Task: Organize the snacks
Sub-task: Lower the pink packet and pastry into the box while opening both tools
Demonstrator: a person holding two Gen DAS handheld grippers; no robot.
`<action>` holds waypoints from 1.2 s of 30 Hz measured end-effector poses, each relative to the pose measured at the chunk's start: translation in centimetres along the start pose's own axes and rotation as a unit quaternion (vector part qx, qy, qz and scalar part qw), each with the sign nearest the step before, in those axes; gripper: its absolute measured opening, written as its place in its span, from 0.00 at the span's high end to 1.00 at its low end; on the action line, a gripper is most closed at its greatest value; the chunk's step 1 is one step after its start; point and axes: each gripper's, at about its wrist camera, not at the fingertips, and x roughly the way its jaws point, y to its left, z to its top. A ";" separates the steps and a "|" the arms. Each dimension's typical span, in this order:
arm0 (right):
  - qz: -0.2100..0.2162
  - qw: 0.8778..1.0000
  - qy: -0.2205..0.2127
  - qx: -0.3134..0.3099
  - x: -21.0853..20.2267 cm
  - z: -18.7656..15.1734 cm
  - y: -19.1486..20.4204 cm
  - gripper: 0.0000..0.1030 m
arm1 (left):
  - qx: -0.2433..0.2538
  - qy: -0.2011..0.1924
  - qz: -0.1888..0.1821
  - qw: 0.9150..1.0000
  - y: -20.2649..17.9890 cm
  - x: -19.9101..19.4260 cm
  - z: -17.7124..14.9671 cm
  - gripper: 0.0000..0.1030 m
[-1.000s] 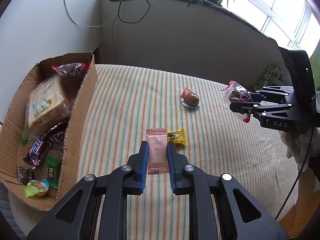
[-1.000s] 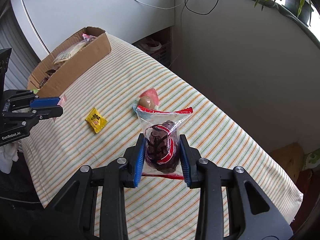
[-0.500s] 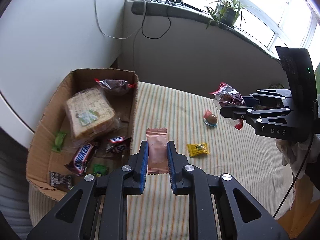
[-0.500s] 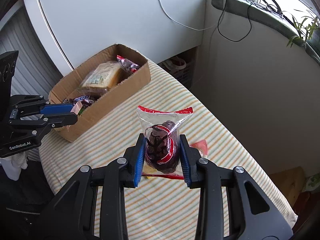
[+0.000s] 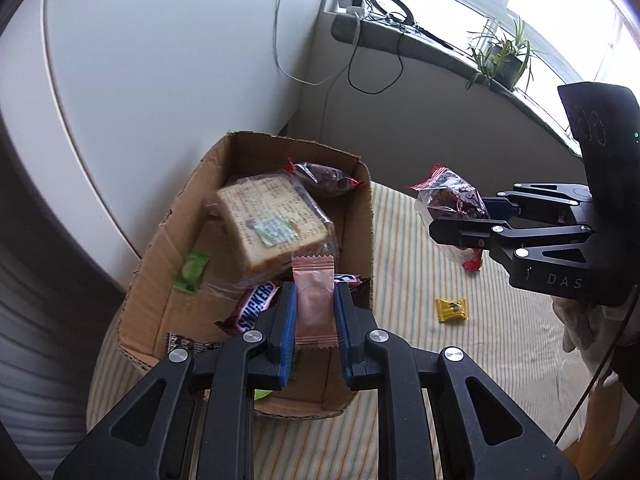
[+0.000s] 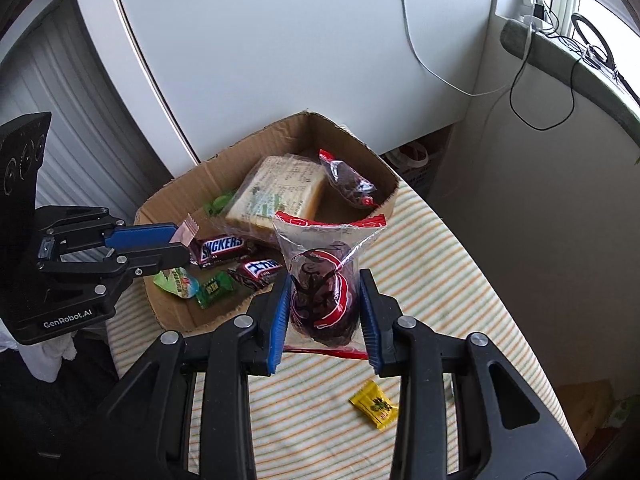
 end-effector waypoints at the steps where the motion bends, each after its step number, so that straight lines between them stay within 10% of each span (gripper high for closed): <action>1: 0.002 1.000 0.001 -0.003 0.3 0.4 0.5 0.68 | -0.003 0.000 0.002 1.000 0.3 0.0 0.0 0.84; 21: 0.032 0.999 -0.006 0.006 4.5 3.4 3.8 0.67 | -0.049 0.000 0.017 0.999 4.1 0.4 -0.1 0.83; 25: 0.030 0.999 -0.019 0.008 4.2 3.7 3.9 0.40 | -0.052 0.001 0.017 0.998 4.3 0.5 0.0 0.83; 36: 0.010 0.999 -0.030 0.024 2.5 3.3 3.2 0.25 | -0.049 0.004 0.027 0.998 4.0 0.6 0.1 0.64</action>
